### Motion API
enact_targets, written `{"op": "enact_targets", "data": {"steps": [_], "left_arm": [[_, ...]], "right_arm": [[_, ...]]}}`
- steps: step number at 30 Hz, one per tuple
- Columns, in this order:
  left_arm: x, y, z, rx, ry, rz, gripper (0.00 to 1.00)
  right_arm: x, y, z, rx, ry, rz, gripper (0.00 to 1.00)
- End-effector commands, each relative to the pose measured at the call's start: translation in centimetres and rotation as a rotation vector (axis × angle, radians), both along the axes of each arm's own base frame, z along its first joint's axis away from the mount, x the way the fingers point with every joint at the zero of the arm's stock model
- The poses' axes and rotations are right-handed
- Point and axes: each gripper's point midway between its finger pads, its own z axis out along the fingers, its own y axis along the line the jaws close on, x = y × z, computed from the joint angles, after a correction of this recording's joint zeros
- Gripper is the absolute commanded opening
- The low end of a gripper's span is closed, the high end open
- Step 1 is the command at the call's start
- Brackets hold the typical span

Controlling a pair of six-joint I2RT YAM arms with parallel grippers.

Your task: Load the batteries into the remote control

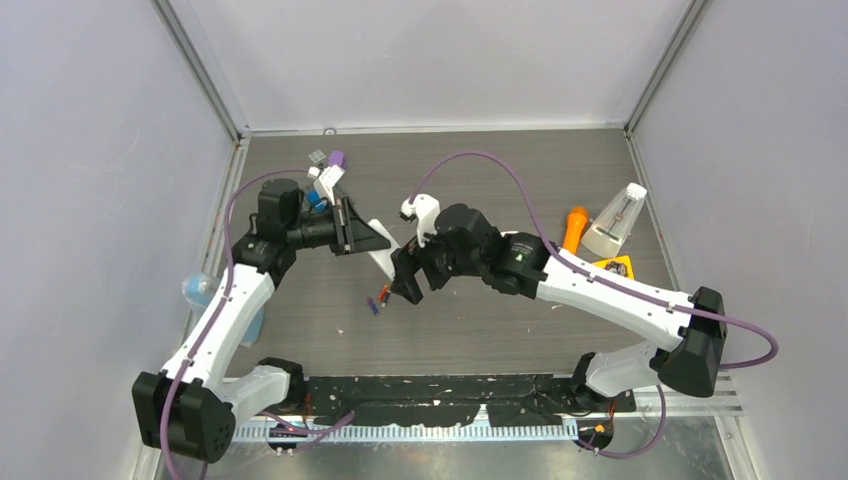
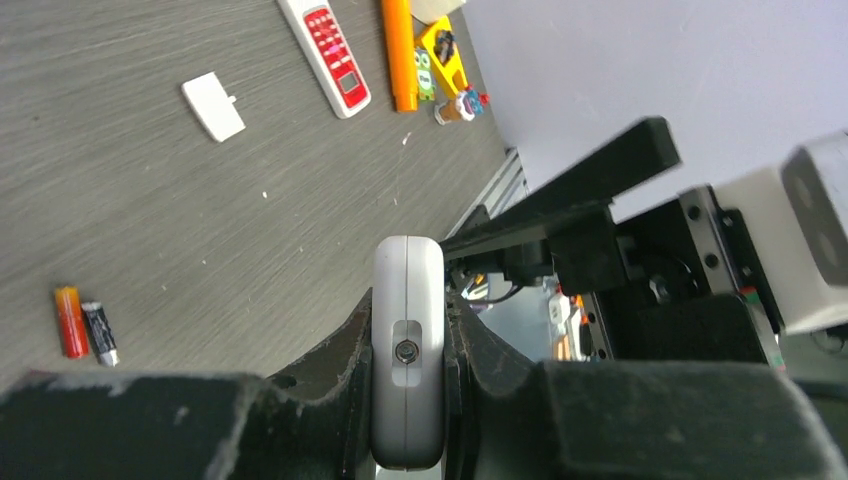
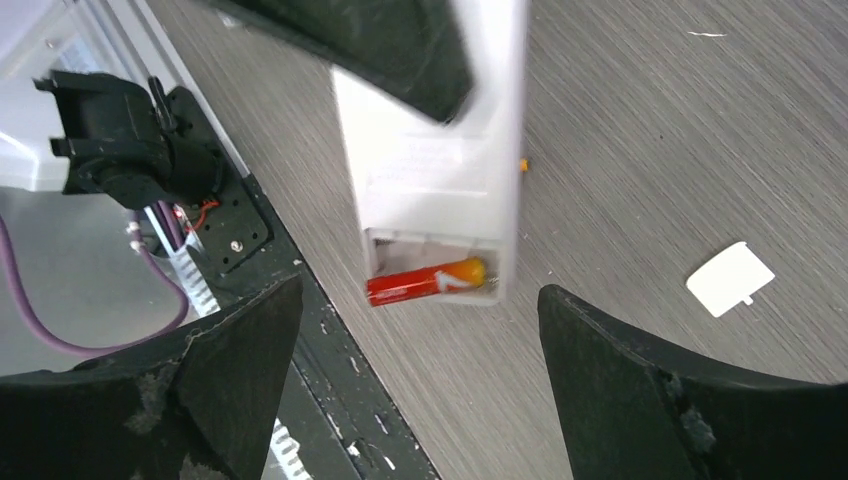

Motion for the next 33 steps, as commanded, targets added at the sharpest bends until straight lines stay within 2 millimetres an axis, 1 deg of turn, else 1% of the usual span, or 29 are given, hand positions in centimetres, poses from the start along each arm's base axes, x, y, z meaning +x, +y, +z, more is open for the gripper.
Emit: {"op": "enact_targets", "data": {"steps": [1, 3, 4, 5, 6, 7, 8, 10, 11, 12, 13, 14, 15, 16, 17, 18, 19, 20, 21, 22, 23, 24, 25, 26, 27, 28, 29, 32, 33], "left_arm": [[-1.6, -0.8, 1.7, -0.041, -0.088, -0.165, 0.00], [-1.8, -0.9, 1.8, -0.056, -0.082, -0.181, 0.00], [-1.9, -1.0, 2.0, -0.069, -0.082, -0.193, 0.00], [-2.0, -1.1, 2.3, -0.086, -0.084, -0.205, 0.00], [-2.1, -1.2, 2.6, -0.099, -0.085, -0.213, 0.00], [-2.2, -1.3, 2.9, -0.115, -0.086, -0.221, 0.00], [-2.3, -1.4, 3.1, -0.130, -0.083, -0.231, 0.00], [-2.4, -1.5, 3.4, -0.142, -0.081, -0.237, 0.00], [-2.4, -1.5, 3.6, -0.148, -0.081, -0.241, 0.00], [-2.4, -1.5, 3.8, -0.153, -0.076, -0.244, 0.00], [-2.5, -1.6, 3.9, -0.159, -0.075, -0.251, 0.00], [-2.7, -1.6, 4.0, -0.168, -0.064, -0.260, 0.00], [-2.7, -1.6, 4.1, -0.174, -0.063, -0.264, 0.00], [-2.8, -1.7, 4.2, -0.182, -0.050, -0.266, 0.00], [-2.7, -1.8, 4.3, -0.192, -0.047, -0.268, 0.00], [-2.8, -1.8, 4.6, -0.202, -0.046, -0.271, 0.00], [-2.6, -1.9, 4.9, -0.212, -0.052, -0.270, 0.00], [-2.6, -1.9, 5.0, -0.218, -0.050, -0.268, 0.00], [-2.5, -1.9, 5.2, -0.221, -0.051, -0.267, 0.00], [-2.4, -1.9, 5.4, -0.225, -0.051, -0.263, 0.00], [-2.3, -2.0, 5.5, -0.228, -0.041, -0.258, 0.00], [-2.1, -2.0, 5.9, -0.235, -0.053, -0.255, 0.00], [-2.0, -2.1, 6.1, -0.243, -0.052, -0.252, 0.00], [-1.8, -2.1, 6.4, -0.251, -0.052, -0.242, 0.03], [-1.7, -2.1, 6.6, -0.260, -0.050, -0.233, 0.06], [-1.5, -2.2, 6.9, -0.269, -0.053, -0.223, 0.11], [-1.3, -2.2, 7.1, -0.278, -0.047, -0.207, 0.14], [-0.9, -2.2, 7.8, -0.313, -0.042, -0.169, 0.23], [-0.7, -2.2, 7.9, -0.322, -0.043, -0.155, 0.27]], "right_arm": [[0.7, 0.9, 2.8, 0.157, 0.082, 0.031, 0.94], [1.0, 0.5, 2.9, 0.198, 0.132, 0.036, 0.95], [0.6, 0.9, 3.5, 0.240, 0.152, 0.071, 0.96], [0.9, 0.7, 3.2, 0.249, 0.168, 0.070, 0.96], [0.6, 1.0, 3.5, 0.275, 0.188, 0.096, 0.96], [0.8, 1.0, 3.5, 0.286, 0.193, 0.103, 0.96], [0.5, 1.3, 3.2, 0.289, 0.221, 0.125, 0.95], [0.3, 1.6, 2.8, 0.294, 0.264, 0.148, 0.93], [0.5, 1.7, 2.9, 0.313, 0.272, 0.154, 0.91], [0.1, 2.0, 3.0, 0.333, 0.310, 0.177, 0.87], [0.3, 2.2, 3.4, 0.366, 0.308, 0.185, 0.85], [-0.2, 2.2, 3.3, 0.387, 0.354, 0.198, 0.81], [0.2, 2.5, 4.3, 0.434, 0.336, 0.213, 0.78], [-0.3, 2.5, 4.2, 0.451, 0.390, 0.223, 0.73], [0.1, 2.8, 5.3, 0.498, 0.366, 0.238, 0.70], [-0.1, 2.8, 5.2, 0.516, 0.410, 0.242, 0.63], [-0.2, 2.9, 5.9, 0.547, 0.408, 0.267, 0.53], [-0.2, 2.9, 5.7, 0.558, 0.449, 0.257, 0.49], [-0.3, 3.1, 6.4, 0.589, 0.468, 0.273, 0.41], [-0.3, 3.0, 6.1, 0.596, 0.488, 0.270, 0.37], [-0.3, 3.1, 6.6, 0.621, 0.508, 0.273, 0.30], [-0.2, 3.0, 6.3, 0.625, 0.515, 0.269, 0.28], [-0.1, 3.0, 6.5, 0.639, 0.523, 0.267, 0.22], [0.1, 2.9, 6.4, 0.643, 0.532, 0.258, 0.20], [0.2, 3.0, 6.7, 0.661, 0.545, 0.254, 0.18], [0.4, 2.9, 6.7, 0.671, 0.555, 0.247, 0.17], [0.6, 3.0, 7.1, 0.696, 0.569, 0.243, 0.16], [1.1, 2.9, 7.7, 0.751, 0.572, 0.232, 0.15], [1.4, 2.9, 7.5, 0.765, 0.599, 0.209, 0.15]]}}
